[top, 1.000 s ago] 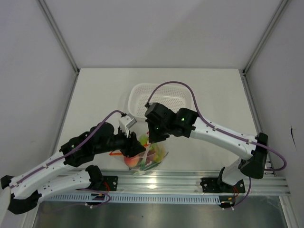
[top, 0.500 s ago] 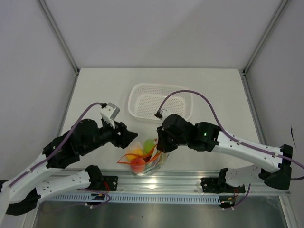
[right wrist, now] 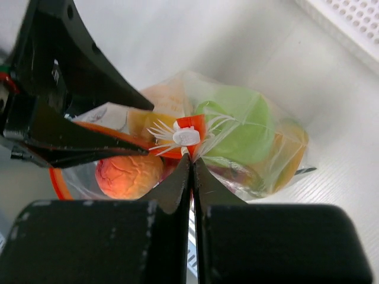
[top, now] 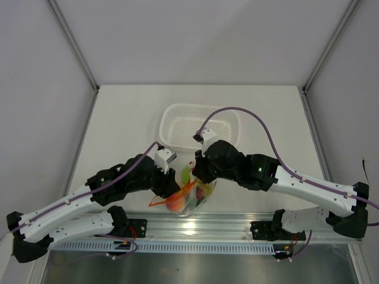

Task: Place the food in the zip-top bag and seal the zipper
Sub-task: Adjust the zipper food storage bag at the center of the board.

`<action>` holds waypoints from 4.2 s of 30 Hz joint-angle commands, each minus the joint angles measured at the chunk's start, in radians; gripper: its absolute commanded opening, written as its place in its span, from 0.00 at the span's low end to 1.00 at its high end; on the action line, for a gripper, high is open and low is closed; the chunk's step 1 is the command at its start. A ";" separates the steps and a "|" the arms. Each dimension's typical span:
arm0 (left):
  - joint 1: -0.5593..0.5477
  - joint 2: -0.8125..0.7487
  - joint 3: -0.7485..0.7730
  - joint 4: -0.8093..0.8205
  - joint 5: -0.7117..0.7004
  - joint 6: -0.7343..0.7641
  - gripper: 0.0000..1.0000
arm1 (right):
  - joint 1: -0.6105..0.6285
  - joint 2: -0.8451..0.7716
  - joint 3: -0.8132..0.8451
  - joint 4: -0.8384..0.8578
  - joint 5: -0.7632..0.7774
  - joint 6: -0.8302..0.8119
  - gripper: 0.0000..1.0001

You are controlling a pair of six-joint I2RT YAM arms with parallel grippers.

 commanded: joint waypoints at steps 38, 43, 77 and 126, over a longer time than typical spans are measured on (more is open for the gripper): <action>-0.328 0.325 0.205 -0.248 -0.705 -0.269 0.28 | -0.059 -0.079 -0.064 0.183 -0.053 0.037 0.00; -0.327 0.314 0.250 -0.266 -0.705 -0.235 0.01 | -0.077 -0.084 -0.086 0.180 -0.084 -0.011 0.00; -0.226 0.266 0.291 -0.088 -0.374 -0.247 0.01 | 0.073 -0.119 0.117 -0.196 -0.122 0.117 0.47; -0.144 0.211 0.216 -0.047 -0.291 -0.307 0.01 | 0.115 0.070 -0.121 0.035 0.452 0.088 0.00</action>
